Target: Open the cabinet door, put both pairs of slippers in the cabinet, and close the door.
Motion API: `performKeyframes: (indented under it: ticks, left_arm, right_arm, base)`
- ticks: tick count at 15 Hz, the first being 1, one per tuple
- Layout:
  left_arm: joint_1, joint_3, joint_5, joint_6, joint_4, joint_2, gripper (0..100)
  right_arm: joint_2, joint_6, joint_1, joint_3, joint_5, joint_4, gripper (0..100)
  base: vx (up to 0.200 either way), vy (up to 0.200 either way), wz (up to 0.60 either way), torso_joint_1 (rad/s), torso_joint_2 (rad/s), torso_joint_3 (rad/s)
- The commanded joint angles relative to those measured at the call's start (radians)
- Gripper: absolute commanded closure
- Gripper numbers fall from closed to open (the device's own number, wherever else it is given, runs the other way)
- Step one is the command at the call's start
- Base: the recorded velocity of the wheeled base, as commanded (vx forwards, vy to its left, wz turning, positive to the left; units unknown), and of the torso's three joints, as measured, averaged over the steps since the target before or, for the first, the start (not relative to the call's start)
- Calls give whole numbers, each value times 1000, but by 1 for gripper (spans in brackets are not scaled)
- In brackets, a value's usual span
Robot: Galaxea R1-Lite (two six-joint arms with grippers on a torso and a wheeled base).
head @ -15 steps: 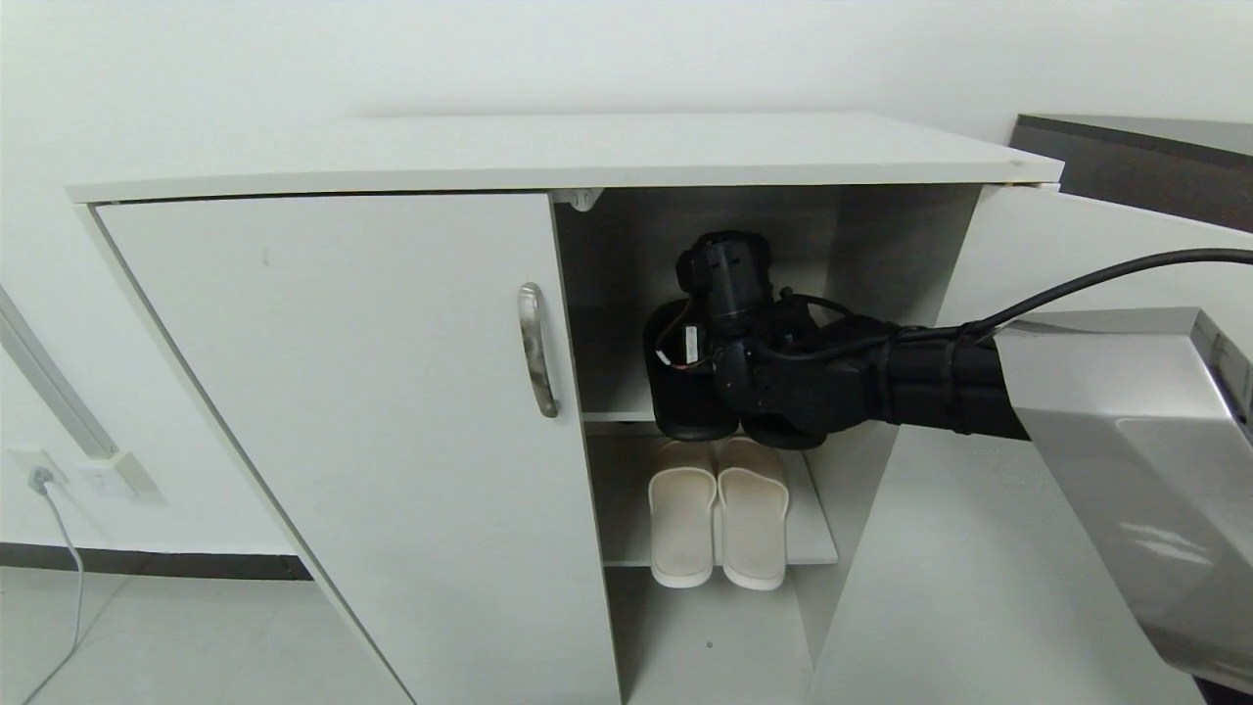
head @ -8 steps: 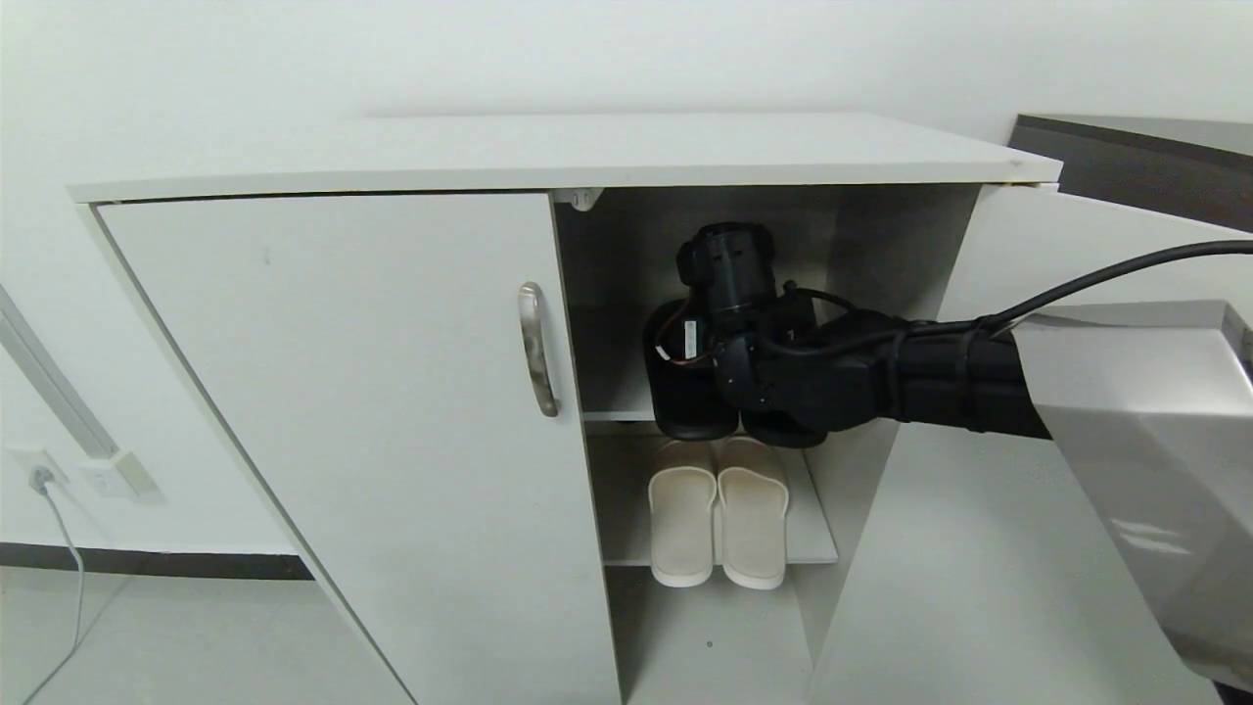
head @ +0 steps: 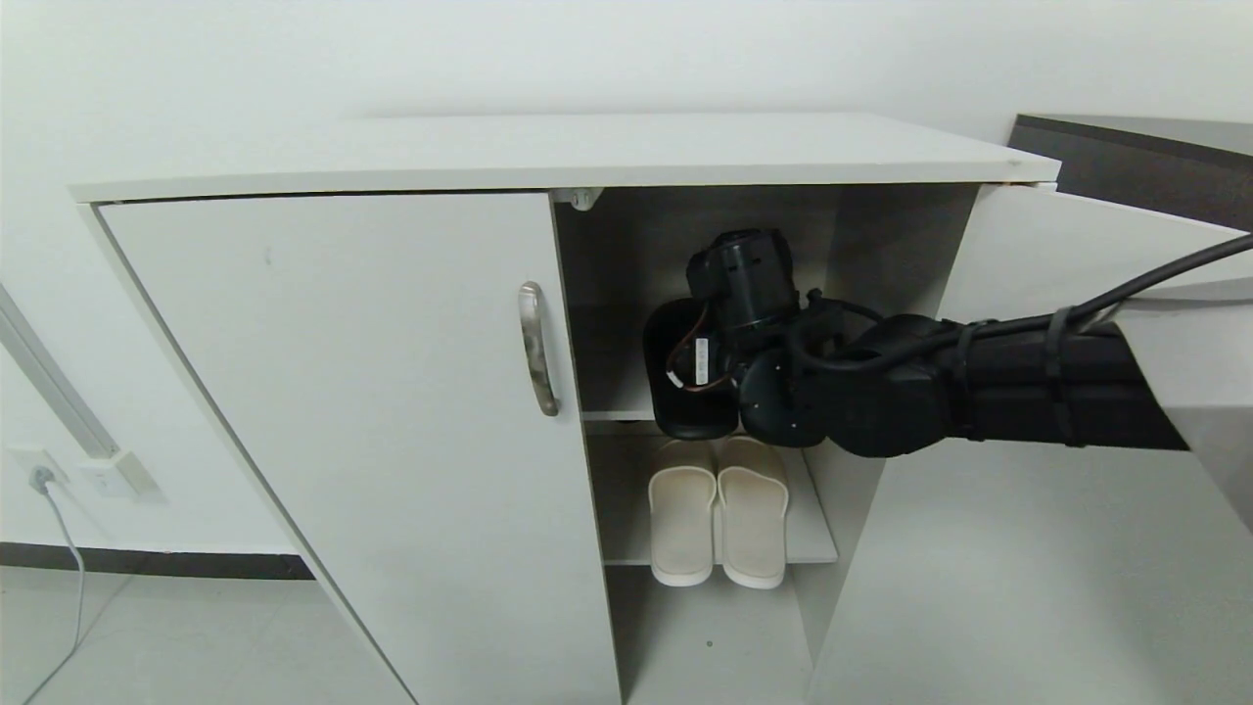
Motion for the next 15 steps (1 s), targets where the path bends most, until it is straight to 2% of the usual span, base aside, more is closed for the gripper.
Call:
performKeyframes:
  ticks: [1, 4, 8, 10, 11, 15]
  left_arm:
    - [0, 0, 0, 0, 0, 1, 100]
    - [0, 0, 0, 0, 0, 1, 100]
    - [0, 1, 0, 0, 0, 1, 100]
    - [0, 0, 0, 0, 0, 1, 100]
    - [0, 0, 0, 0, 1, 1, 100]
    - [0, 0, 0, 0, 0, 1, 100]
  right_arm:
    - [-103, 5, 34, 111, 3, -23, 0]
    - [-213, -4, 91, 307, 39, -139, 0]
    - [-336, -9, 118, 596, 209, -335, 0]
    - [-359, -50, 114, 712, 253, -446, 0]
    - [-357, -61, 114, 746, 264, -501, 100]
    - [-350, -113, 114, 777, 267, -576, 100]
  base:
    - [0, 0, 0, 0, 0, 0]
    - [0, 0, 0, 0, 0, 0]
    - [0, 0, 0, 0, 0, 0]
    - [0, 0, 0, 0, 0, 0]
    - [0, 0, 0, 0, 0, 0]
    - [0, 0, 0, 0, 0, 0]
